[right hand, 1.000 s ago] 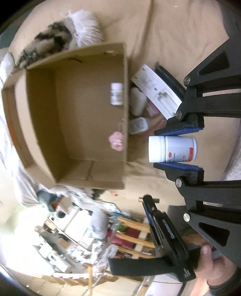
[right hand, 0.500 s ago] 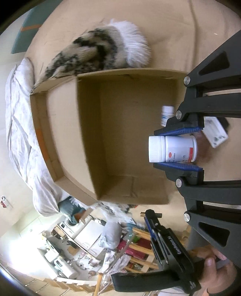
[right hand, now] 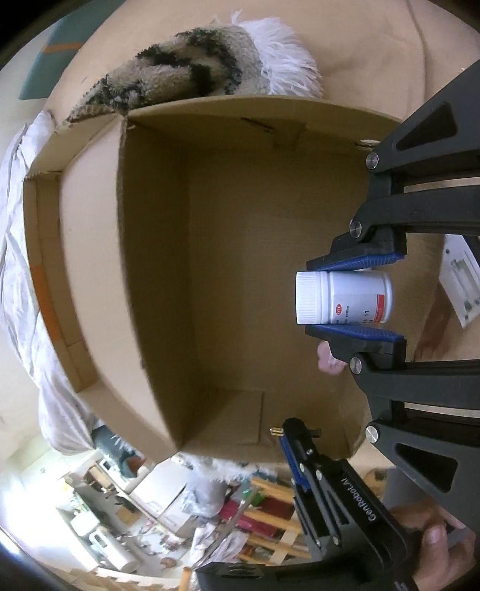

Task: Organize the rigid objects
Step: 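Lower the battery and pill bottle into the box and open both grippers, then withdraw both grippers from the box back over the remaining items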

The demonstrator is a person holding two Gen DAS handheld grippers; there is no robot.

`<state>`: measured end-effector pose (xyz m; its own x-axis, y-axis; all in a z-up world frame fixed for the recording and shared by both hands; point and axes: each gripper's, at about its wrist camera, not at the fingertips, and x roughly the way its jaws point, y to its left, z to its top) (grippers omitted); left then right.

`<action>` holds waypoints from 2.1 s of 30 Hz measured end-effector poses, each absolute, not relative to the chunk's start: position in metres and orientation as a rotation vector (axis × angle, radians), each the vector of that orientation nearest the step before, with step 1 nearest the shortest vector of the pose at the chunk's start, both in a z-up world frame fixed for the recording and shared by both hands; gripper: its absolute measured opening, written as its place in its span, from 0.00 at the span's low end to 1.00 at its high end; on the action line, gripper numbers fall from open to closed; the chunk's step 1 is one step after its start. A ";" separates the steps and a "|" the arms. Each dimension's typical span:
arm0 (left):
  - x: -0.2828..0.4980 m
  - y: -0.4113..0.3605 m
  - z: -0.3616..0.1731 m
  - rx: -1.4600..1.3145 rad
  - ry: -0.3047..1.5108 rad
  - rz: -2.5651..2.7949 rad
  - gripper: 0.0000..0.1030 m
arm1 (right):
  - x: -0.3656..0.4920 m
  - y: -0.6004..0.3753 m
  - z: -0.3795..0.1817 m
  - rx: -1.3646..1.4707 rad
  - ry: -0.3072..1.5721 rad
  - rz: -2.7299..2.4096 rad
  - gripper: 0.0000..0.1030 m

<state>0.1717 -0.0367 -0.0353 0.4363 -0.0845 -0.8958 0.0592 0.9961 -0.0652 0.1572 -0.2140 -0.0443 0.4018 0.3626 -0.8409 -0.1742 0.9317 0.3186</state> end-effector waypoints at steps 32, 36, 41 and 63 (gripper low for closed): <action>0.178 -0.050 -0.066 0.024 1.136 -0.074 0.51 | 0.165 -0.209 -0.067 0.182 1.157 0.303 0.27; 0.178 -0.051 -0.060 0.034 1.118 -0.064 0.57 | 0.164 -0.214 -0.064 0.198 1.141 0.300 0.27; 0.182 -0.051 -0.055 0.043 1.129 -0.044 0.57 | 0.163 -0.221 -0.057 0.244 1.103 0.288 0.75; 0.157 -0.042 -0.025 0.022 1.047 -0.037 0.57 | 0.151 -0.234 -0.026 0.220 0.994 0.220 0.79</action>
<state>0.1568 -0.0423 -0.0245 0.5000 -0.0200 -0.8658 0.0408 0.9992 0.0005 0.1507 -0.2338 -0.0257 0.5265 0.2824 -0.8019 -0.0828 0.9558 0.2822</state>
